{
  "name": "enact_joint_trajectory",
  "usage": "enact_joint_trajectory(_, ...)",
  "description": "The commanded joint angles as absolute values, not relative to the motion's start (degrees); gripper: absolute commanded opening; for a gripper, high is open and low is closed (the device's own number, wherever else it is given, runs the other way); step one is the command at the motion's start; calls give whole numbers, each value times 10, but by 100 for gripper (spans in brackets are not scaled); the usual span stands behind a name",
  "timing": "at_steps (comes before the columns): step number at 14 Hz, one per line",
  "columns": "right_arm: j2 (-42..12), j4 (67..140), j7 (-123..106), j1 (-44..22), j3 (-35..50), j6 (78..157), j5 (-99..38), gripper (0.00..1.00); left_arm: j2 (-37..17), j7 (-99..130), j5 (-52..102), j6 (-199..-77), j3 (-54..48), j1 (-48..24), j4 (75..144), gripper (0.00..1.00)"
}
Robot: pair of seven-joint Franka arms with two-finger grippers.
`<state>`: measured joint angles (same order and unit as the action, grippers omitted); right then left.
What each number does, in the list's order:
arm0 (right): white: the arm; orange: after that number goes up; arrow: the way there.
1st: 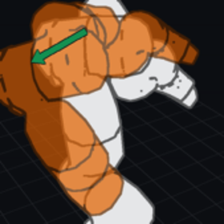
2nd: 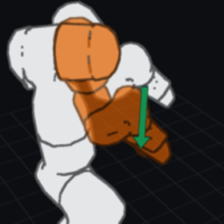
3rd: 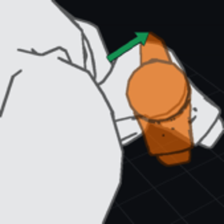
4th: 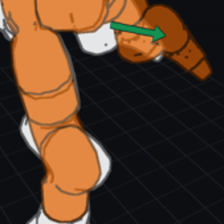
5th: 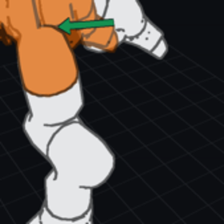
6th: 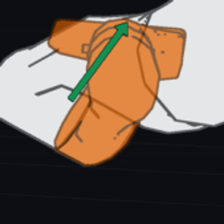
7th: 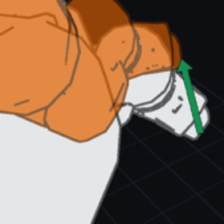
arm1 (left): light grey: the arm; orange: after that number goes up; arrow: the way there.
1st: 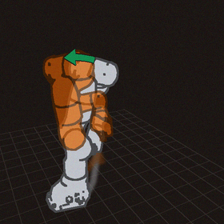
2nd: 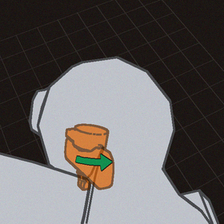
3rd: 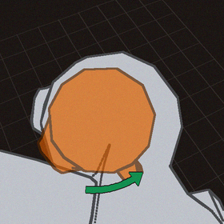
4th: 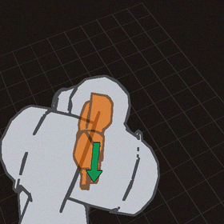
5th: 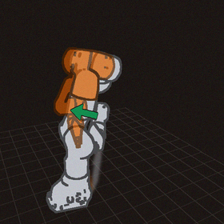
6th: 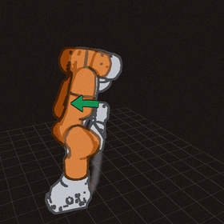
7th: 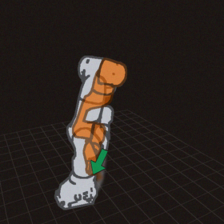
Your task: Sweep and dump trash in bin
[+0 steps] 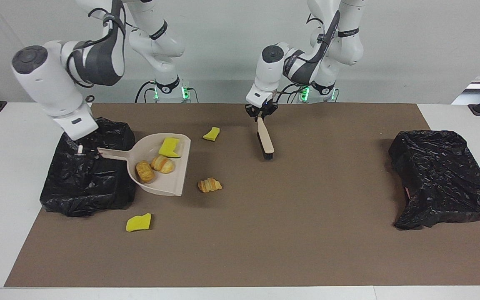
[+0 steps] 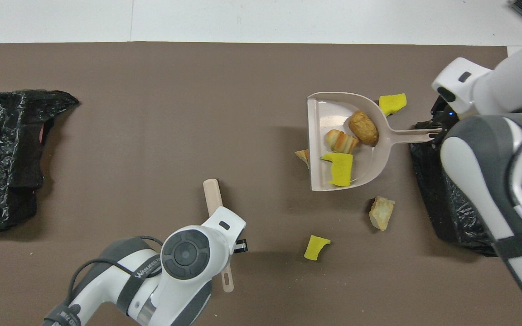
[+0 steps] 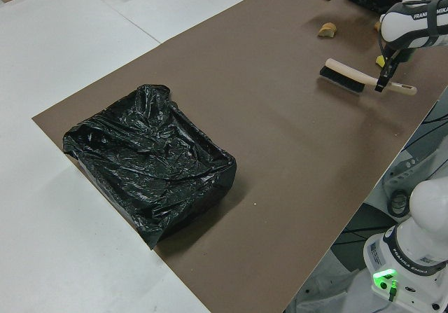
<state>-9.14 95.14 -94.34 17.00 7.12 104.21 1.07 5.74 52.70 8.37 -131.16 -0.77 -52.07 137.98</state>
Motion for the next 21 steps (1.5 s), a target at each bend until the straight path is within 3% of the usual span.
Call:
enact_joint_trajectory(1, -91, 936, -1024, 230, 76, 1046, -10, 0, 73, 548, 76, -1339, 2, -547, 1407, 0)
enact_joint_trajectory(4, -87, 934, -1089, 293, 73, 1049, 14, 0, 71, 548, 76, -1338, 2, -545, 1411, 4)
enact_joint_trajectory(5, -85, 934, -1096, 308, 72, 1049, 34, 0, 65, 548, 76, -1339, 2, -543, 1412, 17)
enact_joint_trajectory(6, -85, 934, -1099, 321, 71, 1050, 58, 0, 64, 544, 76, -1336, 2, -541, 1409, 69)
enact_joint_trajectory(7, -84, 934, -1099, 328, 71, 1053, 89, 0, 62, 540, 76, -1335, 3, -538, 1407, 100)
enact_joint_trajectory(10, -84, 942, -1086, 327, 71, 1103, 199, 0, 59, 520, 76, -1318, 7, -489, 1383, 100)
enact_joint_trajectory(16, -45, 1003, -1047, 276, 73, 1100, 357, 0, 50, 367, 52, -1304, 8, -336, 1330, 100)
enact_joint_trajectory(21, -11, 1043, -1057, 230, 74, 1091, 467, 0, 1, 226, 49, -1210, 9, -209, 1206, 100)
